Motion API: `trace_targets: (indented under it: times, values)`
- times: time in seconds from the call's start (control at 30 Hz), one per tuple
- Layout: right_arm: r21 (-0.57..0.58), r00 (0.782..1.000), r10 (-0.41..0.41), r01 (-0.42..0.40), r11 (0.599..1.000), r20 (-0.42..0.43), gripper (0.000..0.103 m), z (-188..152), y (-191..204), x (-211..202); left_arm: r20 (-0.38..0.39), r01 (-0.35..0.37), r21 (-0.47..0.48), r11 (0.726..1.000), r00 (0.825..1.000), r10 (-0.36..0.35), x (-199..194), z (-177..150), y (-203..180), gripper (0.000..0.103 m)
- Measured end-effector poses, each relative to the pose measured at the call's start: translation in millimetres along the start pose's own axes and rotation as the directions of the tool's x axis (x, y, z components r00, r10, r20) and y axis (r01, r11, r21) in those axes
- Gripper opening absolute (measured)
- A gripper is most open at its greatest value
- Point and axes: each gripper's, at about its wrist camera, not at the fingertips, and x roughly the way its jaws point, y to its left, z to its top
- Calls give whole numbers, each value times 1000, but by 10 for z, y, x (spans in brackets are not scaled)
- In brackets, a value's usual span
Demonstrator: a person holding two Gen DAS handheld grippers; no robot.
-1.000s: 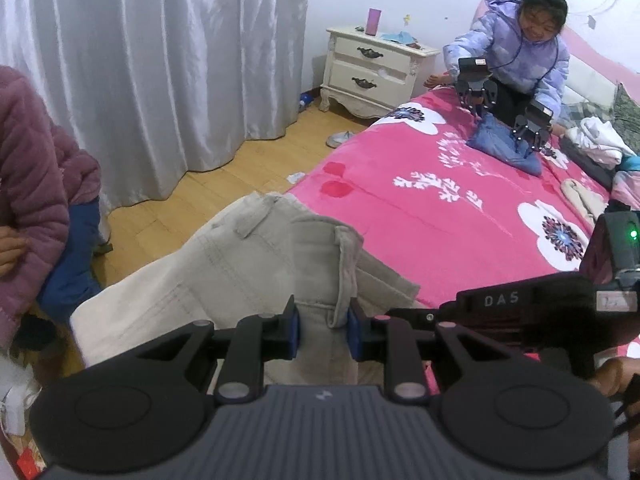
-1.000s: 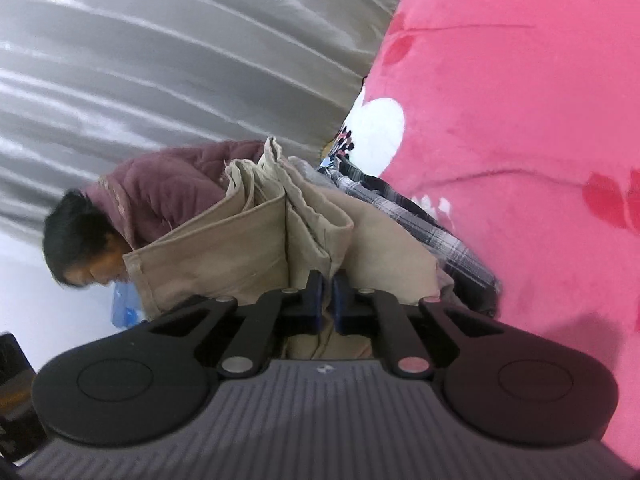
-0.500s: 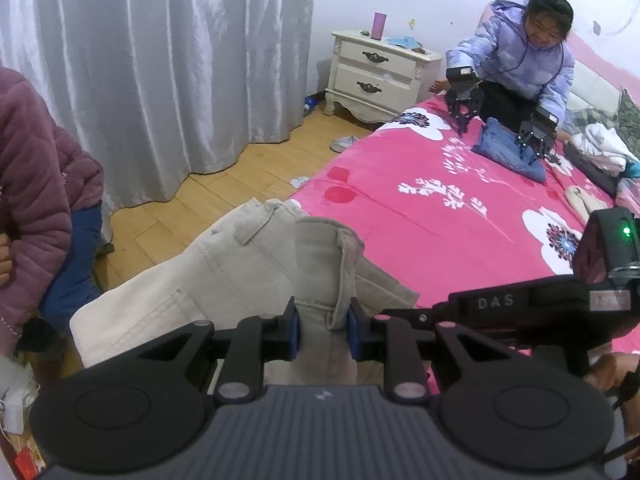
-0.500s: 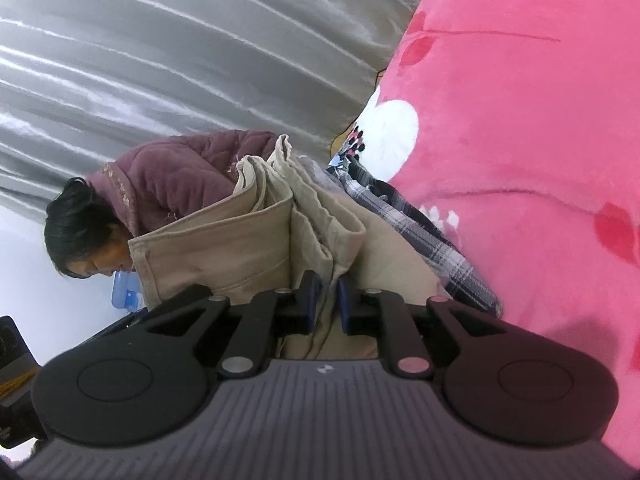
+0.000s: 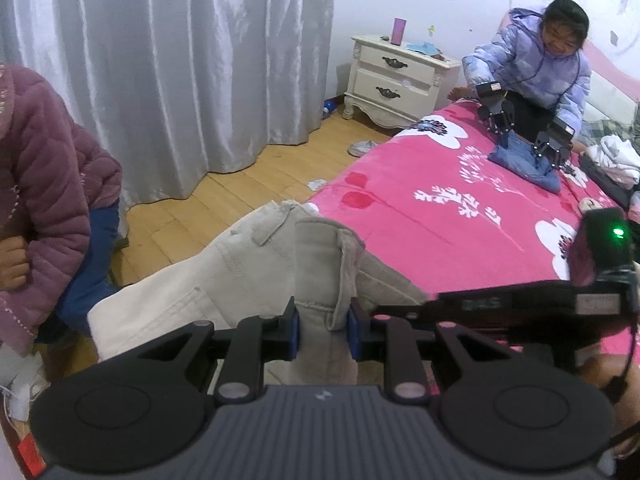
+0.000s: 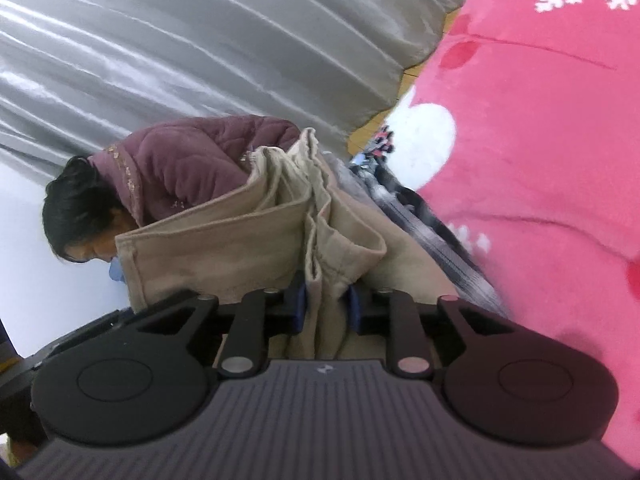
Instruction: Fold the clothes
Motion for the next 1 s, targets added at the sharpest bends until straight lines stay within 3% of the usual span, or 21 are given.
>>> trace_targets:
  times: [0.17, 0.47, 0.5, 0.57, 0.73, 0.83, 1.0]
  values:
    - [31, 999, 38, -38, 999, -13, 51, 1, -69, -118, -6, -8, -9, 1000, 1000, 8, 27, 20, 55, 24]
    - [28, 999, 26, -27, 999, 25, 55, 163, -74, 163, 8, -35, 5, 999, 999, 35, 30, 9, 24, 24]
    - [12, 1000, 18, -19, 1000, 25, 53, 156, -42, 165, 7, -36, 2, 999, 999, 36, 27, 11, 22, 24]
    - [-21, 1000, -1, 2, 1000, 9, 7, 134, 18, 140, 4, -32, 5, 999, 999, 32, 19, 18, -8, 24]
    - [-58, 999, 7, -4, 998, 50, 6, 20, 253, -20, 6, -9, 56, 998, 1000, 9, -68, 12, -144, 24]
    - [-3, 996, 33, -32, 999, 79, 6, -32, 319, -176, 14, 7, 69, 998, 1000, -8, -123, 9, -209, 24]
    - [82, 997, -10, 3, 997, 81, 6, -143, 99, -263, -5, 21, 67, 998, 1000, -20, 43, -75, -307, 24]
